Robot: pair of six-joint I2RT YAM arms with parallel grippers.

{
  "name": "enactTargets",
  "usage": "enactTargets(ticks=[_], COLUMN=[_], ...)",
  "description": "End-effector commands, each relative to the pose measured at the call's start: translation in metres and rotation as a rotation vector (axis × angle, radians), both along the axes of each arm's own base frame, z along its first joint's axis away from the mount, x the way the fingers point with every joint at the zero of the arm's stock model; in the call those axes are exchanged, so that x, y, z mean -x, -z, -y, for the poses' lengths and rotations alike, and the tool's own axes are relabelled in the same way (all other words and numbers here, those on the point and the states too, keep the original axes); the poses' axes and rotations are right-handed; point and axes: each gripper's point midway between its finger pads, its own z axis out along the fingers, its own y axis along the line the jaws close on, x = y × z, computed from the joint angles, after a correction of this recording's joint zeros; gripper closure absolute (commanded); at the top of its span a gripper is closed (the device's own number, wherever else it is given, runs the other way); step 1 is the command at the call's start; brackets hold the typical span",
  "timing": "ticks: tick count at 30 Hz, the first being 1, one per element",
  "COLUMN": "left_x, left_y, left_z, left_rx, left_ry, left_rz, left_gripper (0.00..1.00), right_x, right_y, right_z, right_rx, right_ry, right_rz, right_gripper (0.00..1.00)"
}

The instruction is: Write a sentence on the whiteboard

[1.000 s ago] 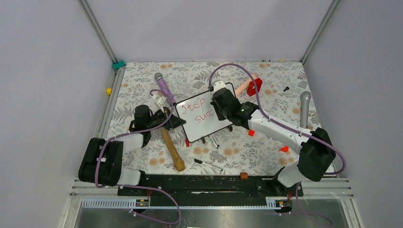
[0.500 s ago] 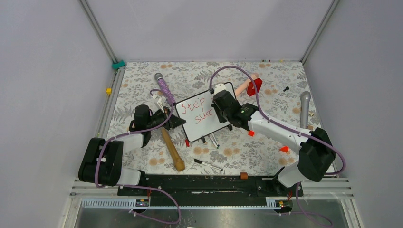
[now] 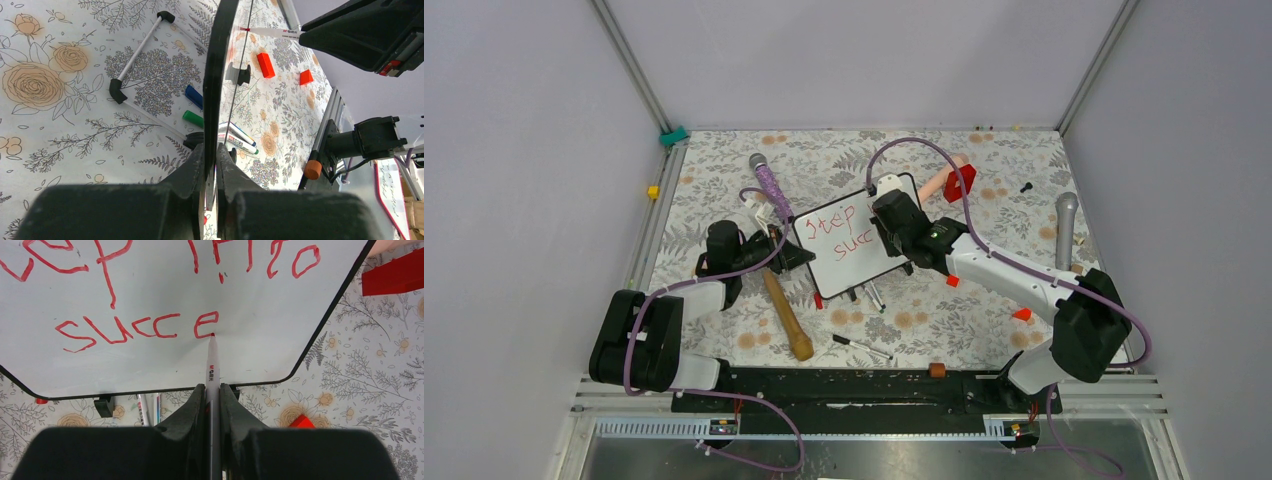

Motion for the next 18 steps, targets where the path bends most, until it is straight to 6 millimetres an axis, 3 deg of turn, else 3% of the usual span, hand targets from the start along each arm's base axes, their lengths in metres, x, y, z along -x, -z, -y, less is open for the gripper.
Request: enactTargets(ticks=[1,9,18], left_x=[-0.017,-0.017,-0.017], left_y=[0.016,0.016,0.016], left_z=[-0.015,-0.015,-0.015], left_rx=[-0.077,-0.076,-0.076], left_ry=[-0.103,-0.103,-0.104], left_rz=[-0.015,-0.014,-0.013], left_gripper=[1.00,1.00,1.00], right_x=[-0.011,-0.008,-0.017], right_y=[-0.034,-0.050,-0.047], right_z=[0.002,0.010,0.016], right_rx=[-0.059,-0.101,-0.090], right_ry=[0.037,0.040,0.071], right_rz=[0.091,0.139,0.136], right_gripper=[1.00,1.00,1.00])
